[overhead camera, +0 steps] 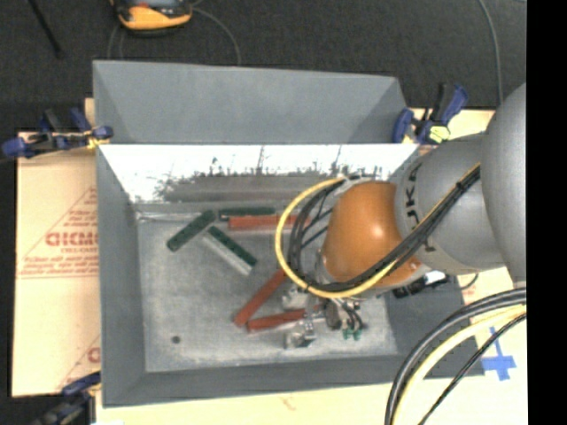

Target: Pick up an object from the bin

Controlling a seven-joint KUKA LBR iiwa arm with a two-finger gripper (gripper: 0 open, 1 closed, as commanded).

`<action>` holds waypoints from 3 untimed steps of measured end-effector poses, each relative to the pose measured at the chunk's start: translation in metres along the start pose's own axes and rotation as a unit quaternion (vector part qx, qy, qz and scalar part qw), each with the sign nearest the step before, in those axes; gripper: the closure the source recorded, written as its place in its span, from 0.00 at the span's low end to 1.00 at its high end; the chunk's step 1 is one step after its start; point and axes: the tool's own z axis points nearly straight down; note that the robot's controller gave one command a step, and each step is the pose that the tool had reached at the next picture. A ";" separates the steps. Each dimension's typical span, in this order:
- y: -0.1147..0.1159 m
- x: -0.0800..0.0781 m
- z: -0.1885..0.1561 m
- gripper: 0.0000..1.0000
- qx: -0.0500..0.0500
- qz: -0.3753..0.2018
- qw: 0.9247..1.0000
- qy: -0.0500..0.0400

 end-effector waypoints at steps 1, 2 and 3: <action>0.000 0.000 0.000 1.00 0.000 0.000 1.000 0.000; 0.000 0.001 -0.001 1.00 0.000 0.000 1.000 0.002; 0.000 0.002 -0.002 1.00 0.000 0.000 1.000 0.005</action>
Offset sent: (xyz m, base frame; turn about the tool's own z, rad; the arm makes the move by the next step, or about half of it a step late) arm -0.0001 -0.0001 0.0062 0.0000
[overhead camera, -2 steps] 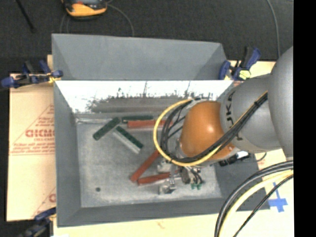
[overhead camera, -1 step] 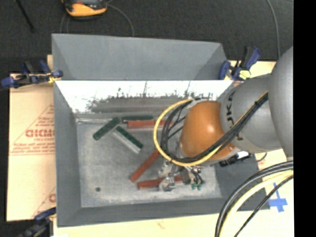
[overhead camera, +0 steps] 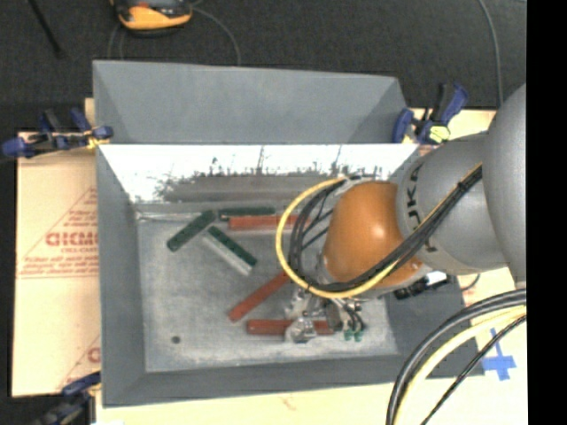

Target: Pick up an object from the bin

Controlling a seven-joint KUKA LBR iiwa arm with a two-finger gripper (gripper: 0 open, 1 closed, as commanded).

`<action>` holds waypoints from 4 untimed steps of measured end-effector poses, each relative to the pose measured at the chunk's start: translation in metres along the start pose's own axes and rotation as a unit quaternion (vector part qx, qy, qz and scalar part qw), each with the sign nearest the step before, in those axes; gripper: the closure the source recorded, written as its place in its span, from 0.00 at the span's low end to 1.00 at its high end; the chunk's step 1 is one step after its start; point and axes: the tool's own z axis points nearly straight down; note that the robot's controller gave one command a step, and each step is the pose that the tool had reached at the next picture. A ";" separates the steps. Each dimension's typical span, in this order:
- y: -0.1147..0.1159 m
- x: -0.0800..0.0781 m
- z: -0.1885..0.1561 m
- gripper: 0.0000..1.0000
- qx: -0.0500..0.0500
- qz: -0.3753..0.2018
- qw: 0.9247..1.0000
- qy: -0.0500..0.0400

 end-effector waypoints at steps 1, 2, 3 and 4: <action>0.000 0.000 -0.002 1.00 0.000 0.000 1.000 -0.003; 0.000 -0.001 -0.004 1.00 0.000 0.001 1.000 -0.007; 0.000 -0.001 -0.009 1.00 0.000 0.001 1.000 -0.009; 0.000 0.000 -0.017 1.00 0.000 0.001 1.000 -0.008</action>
Offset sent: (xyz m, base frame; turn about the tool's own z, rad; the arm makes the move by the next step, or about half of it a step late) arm -0.0001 -0.0001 0.0137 0.0000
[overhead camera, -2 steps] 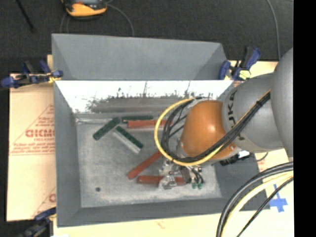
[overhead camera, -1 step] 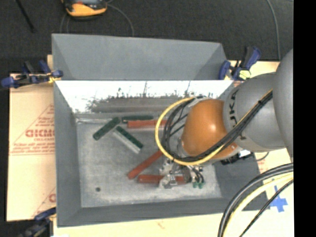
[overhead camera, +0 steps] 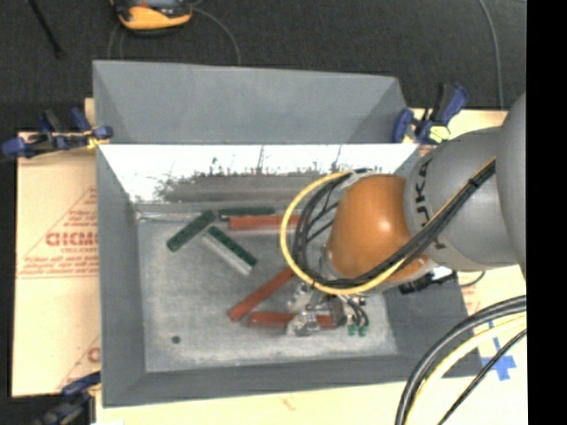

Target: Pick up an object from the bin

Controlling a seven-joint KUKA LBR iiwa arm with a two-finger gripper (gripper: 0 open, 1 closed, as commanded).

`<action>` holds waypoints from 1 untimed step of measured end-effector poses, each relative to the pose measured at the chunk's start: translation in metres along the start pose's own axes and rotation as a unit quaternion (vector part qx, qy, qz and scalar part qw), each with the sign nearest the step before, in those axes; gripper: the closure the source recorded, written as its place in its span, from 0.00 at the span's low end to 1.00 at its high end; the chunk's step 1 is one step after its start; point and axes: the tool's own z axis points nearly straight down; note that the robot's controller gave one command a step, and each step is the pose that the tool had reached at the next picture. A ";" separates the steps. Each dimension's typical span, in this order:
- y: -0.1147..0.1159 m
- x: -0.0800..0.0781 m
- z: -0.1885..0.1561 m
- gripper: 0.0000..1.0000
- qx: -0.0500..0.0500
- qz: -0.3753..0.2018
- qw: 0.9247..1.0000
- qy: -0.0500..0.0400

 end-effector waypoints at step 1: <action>0.000 -0.001 -0.010 1.00 0.000 0.000 1.000 -0.001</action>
Offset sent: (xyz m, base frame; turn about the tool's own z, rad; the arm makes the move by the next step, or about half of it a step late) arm 0.0000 -0.0001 0.0071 0.0000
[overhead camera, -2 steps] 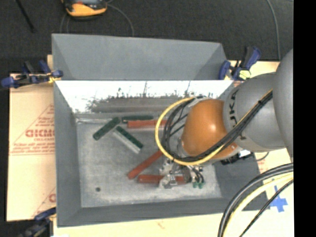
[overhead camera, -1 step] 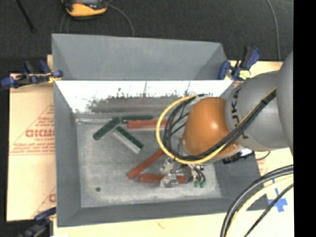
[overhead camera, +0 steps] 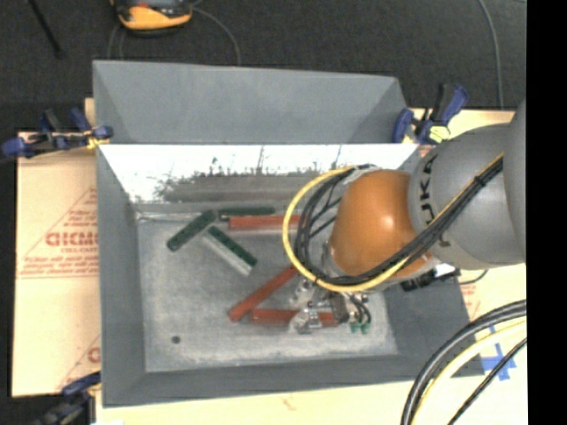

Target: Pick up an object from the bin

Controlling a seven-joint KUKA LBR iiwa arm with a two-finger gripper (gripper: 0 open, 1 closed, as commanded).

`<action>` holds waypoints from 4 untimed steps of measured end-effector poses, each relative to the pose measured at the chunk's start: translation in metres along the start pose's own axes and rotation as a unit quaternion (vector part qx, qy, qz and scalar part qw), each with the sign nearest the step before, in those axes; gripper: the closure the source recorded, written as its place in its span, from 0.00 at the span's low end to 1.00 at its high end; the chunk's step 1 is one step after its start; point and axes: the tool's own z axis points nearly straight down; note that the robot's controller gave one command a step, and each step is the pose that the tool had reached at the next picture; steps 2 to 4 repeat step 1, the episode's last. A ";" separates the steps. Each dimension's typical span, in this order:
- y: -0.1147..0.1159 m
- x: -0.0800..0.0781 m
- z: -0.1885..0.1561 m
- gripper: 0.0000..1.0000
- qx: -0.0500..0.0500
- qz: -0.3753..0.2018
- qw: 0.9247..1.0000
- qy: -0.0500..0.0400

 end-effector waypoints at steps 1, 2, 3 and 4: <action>0.000 0.000 -0.007 1.00 0.000 0.000 1.000 -0.001; 0.000 0.000 -0.007 1.00 0.000 0.000 1.000 -0.001; 0.000 0.000 -0.007 1.00 0.000 0.000 1.000 -0.001; 0.000 0.000 -0.007 1.00 0.000 0.000 1.000 -0.001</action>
Offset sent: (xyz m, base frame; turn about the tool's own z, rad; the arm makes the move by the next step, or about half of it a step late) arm -0.0002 -0.0001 0.0737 0.0000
